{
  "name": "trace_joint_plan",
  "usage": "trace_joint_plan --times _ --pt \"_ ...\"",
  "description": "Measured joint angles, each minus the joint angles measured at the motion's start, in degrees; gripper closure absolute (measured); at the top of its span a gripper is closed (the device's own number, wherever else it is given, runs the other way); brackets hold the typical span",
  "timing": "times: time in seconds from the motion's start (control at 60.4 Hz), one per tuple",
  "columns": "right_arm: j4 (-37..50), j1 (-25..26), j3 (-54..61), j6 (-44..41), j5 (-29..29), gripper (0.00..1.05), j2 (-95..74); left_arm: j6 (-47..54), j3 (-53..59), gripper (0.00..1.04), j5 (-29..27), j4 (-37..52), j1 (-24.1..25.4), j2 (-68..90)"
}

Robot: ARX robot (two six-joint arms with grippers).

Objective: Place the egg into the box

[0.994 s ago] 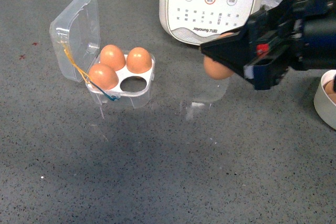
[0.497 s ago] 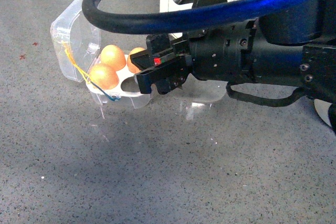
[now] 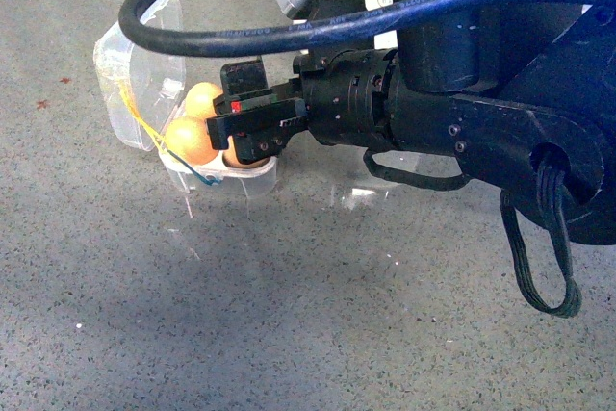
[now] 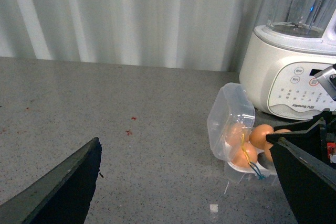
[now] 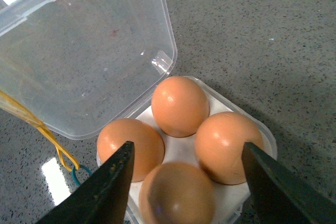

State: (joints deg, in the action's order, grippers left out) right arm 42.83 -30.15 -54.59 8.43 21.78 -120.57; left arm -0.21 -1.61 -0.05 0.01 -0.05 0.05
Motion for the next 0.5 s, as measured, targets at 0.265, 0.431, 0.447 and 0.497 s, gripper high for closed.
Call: trace_joint_plan --times 0.265,0.431,0.447,0.497 --pt "5.2 1.6 5.0 3.5 -3.5 0.07 5.2 0.0 0.0 0.07 0.0 0.0 0.0 0.0" --pt "25.1 1.5 13.4 -3.7 -34.9 0.27 7.3 0.0 0.0 0.07 0.2 0.0 0.0 0.0" --pt "26.3 1.7 14.5 -4.2 -36.7 0.29 7.7 0.0 0.0 0.07 0.1 0.0 0.0 0.0" --pt "30.4 3.0 19.3 -5.8 -43.9 0.38 10.3 0.0 0.0 0.07 -0.2 0.0 0.0 0.0"
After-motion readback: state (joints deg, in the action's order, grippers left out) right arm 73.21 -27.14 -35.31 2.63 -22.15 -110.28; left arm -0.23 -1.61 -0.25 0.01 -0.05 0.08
